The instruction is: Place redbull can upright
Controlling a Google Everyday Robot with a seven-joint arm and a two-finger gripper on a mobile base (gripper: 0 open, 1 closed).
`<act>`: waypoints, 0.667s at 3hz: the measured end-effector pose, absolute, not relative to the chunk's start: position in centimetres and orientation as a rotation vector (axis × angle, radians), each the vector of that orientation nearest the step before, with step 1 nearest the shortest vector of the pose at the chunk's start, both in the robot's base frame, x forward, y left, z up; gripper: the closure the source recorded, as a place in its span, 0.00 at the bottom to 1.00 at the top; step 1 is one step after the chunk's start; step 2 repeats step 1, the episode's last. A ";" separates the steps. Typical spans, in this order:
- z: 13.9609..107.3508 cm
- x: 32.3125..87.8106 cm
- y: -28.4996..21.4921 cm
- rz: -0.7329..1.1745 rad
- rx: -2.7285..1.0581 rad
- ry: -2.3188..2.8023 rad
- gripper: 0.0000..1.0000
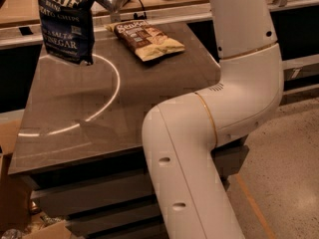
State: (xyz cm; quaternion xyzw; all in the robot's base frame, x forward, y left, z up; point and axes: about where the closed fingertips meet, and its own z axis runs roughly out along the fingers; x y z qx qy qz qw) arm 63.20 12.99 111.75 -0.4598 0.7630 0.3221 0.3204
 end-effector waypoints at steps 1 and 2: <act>112.1 63.7 13.6 0.857 -1.190 1.984 1.00; 112.1 63.7 13.6 0.857 -1.190 1.984 1.00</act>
Offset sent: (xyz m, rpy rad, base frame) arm 0.0000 0.0000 0.0000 0.0000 0.0000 0.0000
